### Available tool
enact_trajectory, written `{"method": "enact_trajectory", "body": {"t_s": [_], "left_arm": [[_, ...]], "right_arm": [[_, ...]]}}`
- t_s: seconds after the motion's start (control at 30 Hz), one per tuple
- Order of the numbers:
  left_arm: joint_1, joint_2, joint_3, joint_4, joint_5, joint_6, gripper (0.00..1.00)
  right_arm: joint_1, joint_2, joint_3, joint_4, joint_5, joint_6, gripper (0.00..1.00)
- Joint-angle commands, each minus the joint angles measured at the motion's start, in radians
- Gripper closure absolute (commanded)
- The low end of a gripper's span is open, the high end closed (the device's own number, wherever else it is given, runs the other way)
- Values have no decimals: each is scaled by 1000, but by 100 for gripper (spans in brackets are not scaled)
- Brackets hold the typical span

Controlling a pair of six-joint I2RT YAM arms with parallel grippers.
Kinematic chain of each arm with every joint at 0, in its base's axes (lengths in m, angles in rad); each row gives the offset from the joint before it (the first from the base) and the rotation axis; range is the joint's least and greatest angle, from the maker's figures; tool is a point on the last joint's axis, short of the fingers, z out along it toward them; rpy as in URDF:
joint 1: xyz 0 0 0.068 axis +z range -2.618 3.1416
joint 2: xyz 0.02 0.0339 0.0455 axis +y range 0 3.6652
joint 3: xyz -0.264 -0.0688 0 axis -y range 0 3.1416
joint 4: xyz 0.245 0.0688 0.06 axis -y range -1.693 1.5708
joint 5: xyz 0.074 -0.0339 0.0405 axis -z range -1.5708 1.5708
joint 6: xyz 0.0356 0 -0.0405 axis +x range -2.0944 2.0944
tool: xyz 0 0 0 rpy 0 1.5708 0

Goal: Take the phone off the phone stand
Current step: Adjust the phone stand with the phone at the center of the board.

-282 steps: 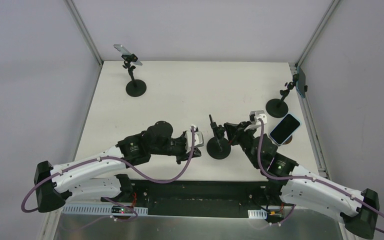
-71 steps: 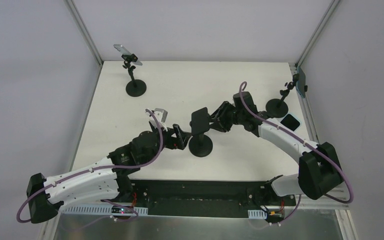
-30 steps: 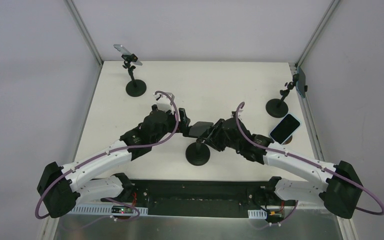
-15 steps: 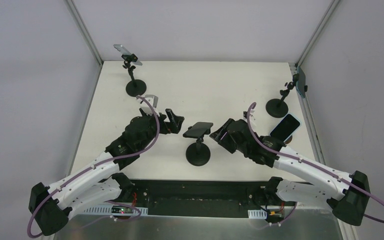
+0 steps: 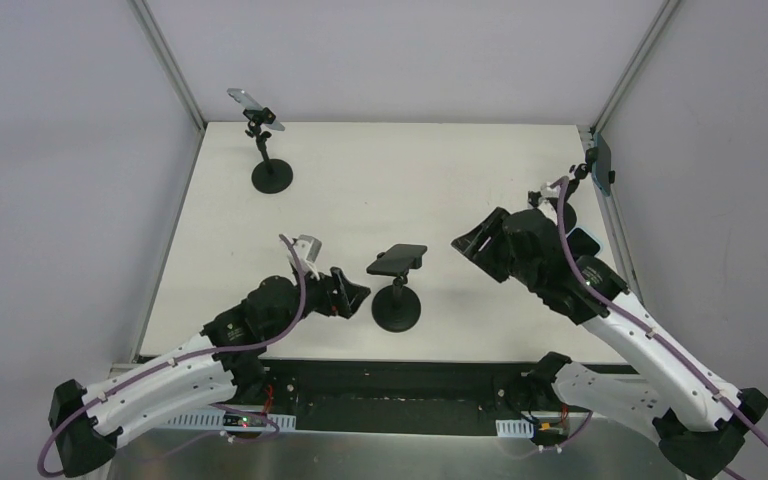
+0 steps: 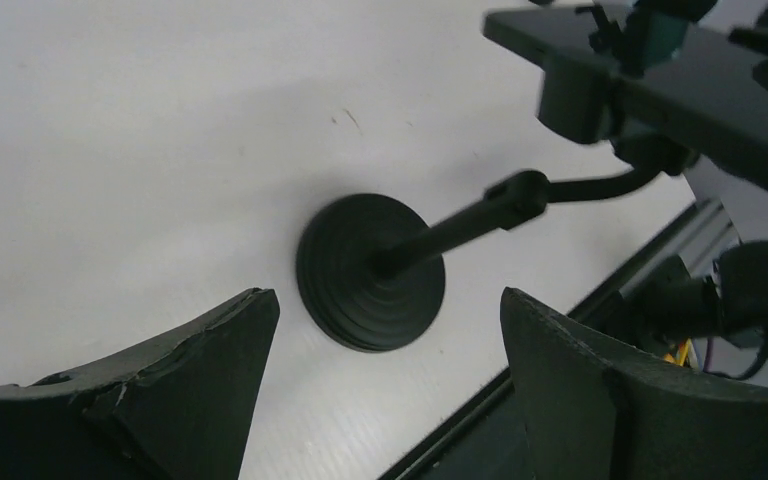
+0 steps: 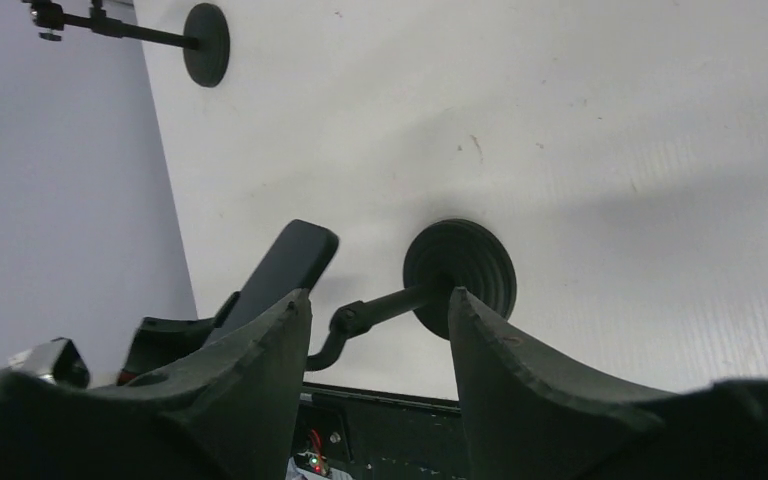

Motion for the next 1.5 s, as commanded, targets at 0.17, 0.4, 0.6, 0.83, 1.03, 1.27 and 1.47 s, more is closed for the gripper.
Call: {"method": "enact_trajectory", "body": {"t_s": [0.17,0.4,0.6,0.83,1.03,1.27,1.47], "left_arm": [[-176,116,110,34,-131,-21,15],[-176,145,195,40,-171,5,14],[-176,176,227,53,-174,1,13],[-176,200,244,63,-212,26,13],[-161,199,250,62,-238,72,14],[-108,212,257,62,-181,73,14],[-67,215,267,62,-134,89,15]], "right_arm": [[-104,218,230,-29,-368,-157,43],[-133,385,294,-38,-394,-186,43],[-133,453,295,-37,-369,-204,44],[-132,453,263,-34,-374,-193,47],[-91,397,195,-23,-353,-154,51],[1,347,159,-11,-322,-109,52],[58,303,128,-2,-316,-64,53]]}}
